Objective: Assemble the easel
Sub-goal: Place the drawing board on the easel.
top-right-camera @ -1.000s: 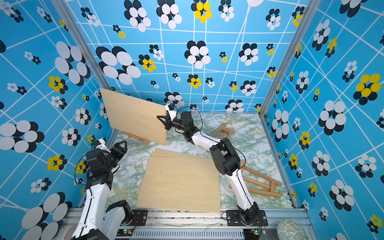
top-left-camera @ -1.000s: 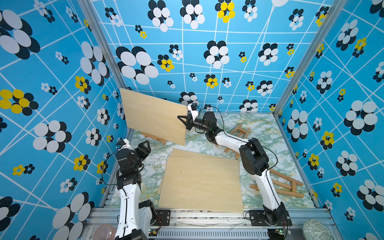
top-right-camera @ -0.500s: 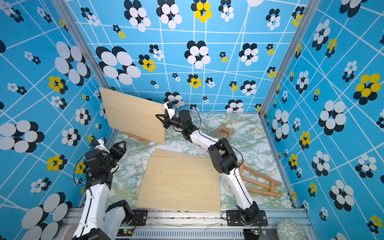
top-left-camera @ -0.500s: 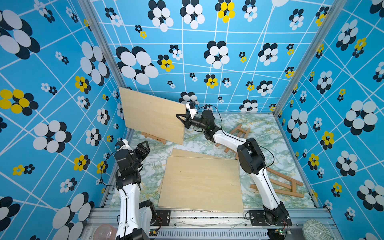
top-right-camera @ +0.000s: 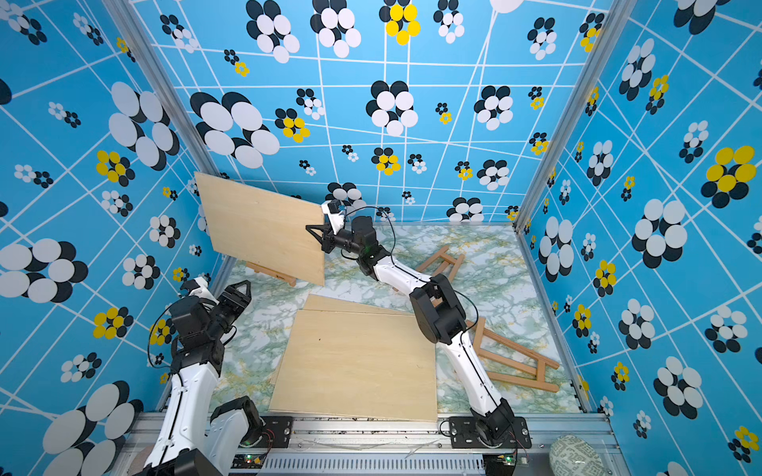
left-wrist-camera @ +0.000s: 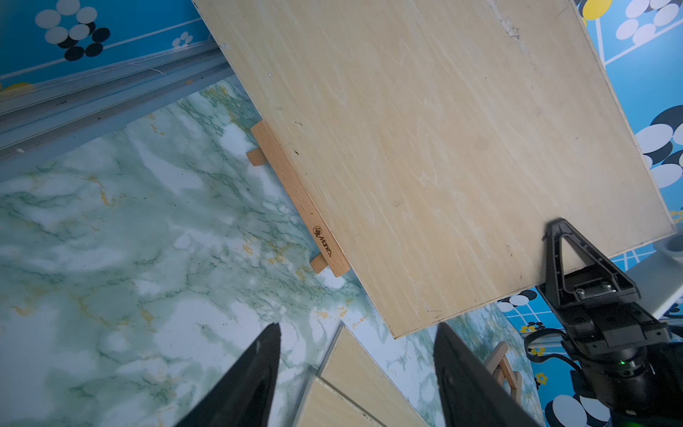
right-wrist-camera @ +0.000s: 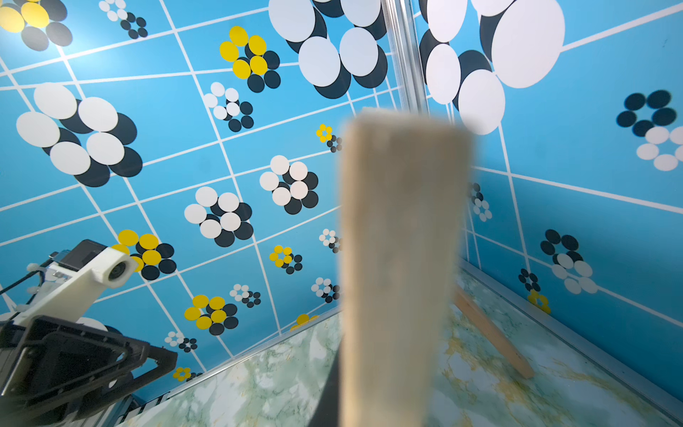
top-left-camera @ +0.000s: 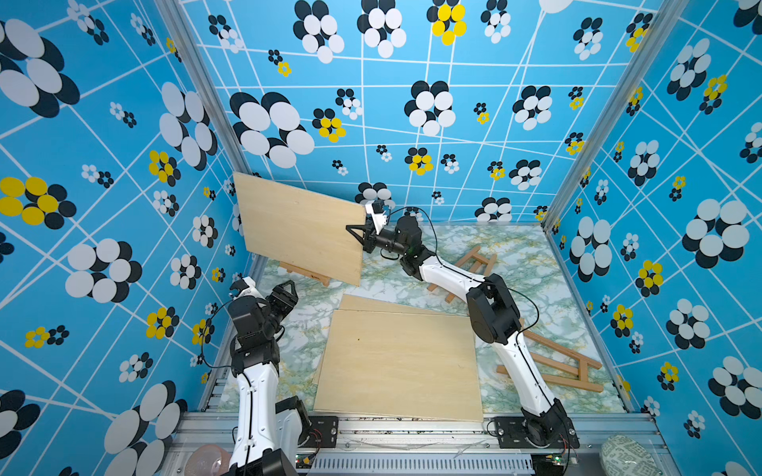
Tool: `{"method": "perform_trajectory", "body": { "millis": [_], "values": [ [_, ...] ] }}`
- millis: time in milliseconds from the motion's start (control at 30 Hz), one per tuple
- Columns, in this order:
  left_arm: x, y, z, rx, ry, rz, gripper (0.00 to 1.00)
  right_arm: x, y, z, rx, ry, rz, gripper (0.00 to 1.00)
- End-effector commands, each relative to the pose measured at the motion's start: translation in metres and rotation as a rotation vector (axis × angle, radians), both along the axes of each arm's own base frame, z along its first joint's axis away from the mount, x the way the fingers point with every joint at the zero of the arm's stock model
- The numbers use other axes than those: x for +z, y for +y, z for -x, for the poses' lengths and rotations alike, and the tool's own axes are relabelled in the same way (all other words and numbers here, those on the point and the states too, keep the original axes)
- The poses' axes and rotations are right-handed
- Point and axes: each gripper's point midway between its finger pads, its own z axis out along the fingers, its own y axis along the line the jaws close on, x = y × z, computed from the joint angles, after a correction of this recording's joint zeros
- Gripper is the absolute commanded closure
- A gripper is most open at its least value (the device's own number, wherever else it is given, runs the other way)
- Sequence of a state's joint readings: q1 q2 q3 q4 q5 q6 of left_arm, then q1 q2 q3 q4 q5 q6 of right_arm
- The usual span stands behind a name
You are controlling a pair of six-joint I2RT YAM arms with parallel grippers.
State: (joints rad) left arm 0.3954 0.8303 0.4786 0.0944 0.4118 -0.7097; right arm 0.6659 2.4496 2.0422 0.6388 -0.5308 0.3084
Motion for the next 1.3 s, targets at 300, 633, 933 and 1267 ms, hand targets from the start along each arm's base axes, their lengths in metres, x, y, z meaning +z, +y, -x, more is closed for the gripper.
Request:
{"method": "perform_trajectory", "body": {
  "millis": [300,633,933,1267],
  "values": [
    [-0.004,0.002,0.000,-0.010,-0.007,-0.026,0.32,-0.057,0.004,-0.025,-0.069,0.001,0.103,1.00],
    [-0.007,0.002,-0.001,-0.007,-0.007,-0.014,0.31,-0.051,-0.016,-0.030,-0.121,0.005,0.081,0.52],
    [-0.006,0.001,0.001,-0.008,-0.013,-0.006,0.31,-0.040,-0.030,-0.024,-0.145,-0.004,0.058,0.39],
    [0.009,-0.010,0.003,-0.064,-0.058,-0.034,0.28,0.006,-0.102,0.009,-0.246,-0.028,0.034,0.31]
  ]
}}
